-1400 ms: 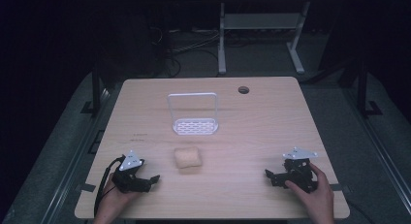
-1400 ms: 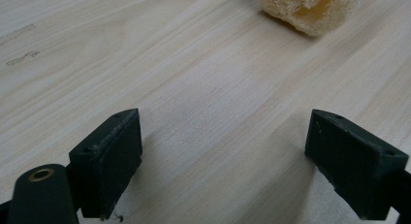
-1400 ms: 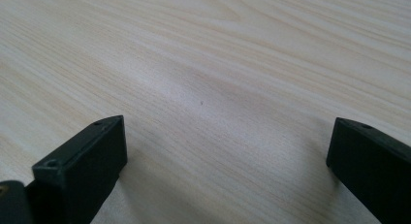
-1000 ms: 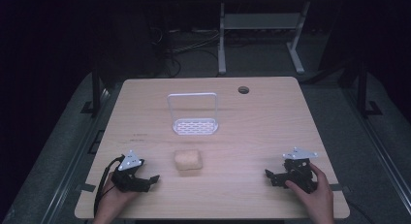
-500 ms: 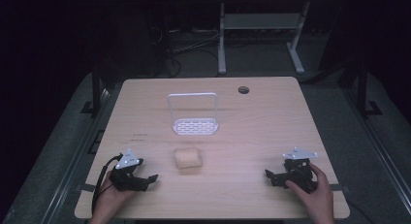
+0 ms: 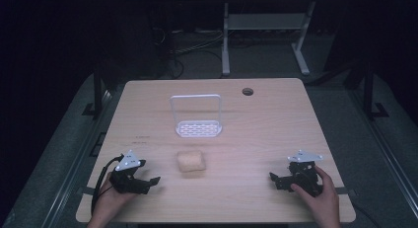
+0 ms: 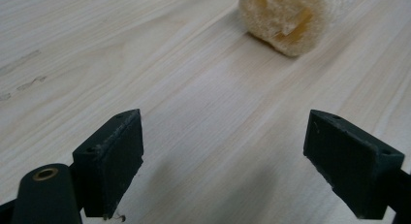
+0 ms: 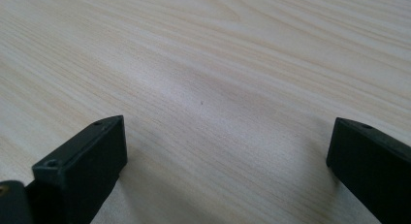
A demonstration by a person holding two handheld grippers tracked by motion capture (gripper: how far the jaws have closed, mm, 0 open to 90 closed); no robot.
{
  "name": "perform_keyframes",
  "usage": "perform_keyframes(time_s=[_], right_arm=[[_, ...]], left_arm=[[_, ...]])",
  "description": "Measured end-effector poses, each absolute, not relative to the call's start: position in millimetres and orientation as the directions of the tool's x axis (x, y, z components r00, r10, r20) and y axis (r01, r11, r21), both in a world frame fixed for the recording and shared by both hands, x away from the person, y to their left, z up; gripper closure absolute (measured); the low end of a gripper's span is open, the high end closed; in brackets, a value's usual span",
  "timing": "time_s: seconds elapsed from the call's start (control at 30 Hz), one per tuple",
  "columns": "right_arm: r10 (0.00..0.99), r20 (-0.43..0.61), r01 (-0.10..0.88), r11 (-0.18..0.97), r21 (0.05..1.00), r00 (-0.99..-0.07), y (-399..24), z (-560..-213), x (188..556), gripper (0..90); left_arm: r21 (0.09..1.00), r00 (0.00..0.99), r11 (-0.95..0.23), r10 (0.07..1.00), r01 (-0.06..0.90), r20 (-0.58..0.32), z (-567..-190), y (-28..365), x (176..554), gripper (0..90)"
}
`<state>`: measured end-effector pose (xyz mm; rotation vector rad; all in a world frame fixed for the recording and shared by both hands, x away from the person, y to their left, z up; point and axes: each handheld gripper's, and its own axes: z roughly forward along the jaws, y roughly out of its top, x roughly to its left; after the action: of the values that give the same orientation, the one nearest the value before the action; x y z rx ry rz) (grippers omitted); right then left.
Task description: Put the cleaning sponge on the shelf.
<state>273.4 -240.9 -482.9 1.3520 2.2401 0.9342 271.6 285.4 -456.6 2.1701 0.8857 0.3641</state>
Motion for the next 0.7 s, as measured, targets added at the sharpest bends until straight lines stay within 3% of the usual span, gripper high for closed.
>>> perform_keyframes(time_s=[0.7], right_arm=[[0.879, 0.031, 0.639, 0.322, 0.699, -0.476, -241, -483, 273, 0.7]], left_arm=[[0.755, 0.776, -0.491, 0.63, 0.435, -0.038, -429, 273, 281, 13.9]])
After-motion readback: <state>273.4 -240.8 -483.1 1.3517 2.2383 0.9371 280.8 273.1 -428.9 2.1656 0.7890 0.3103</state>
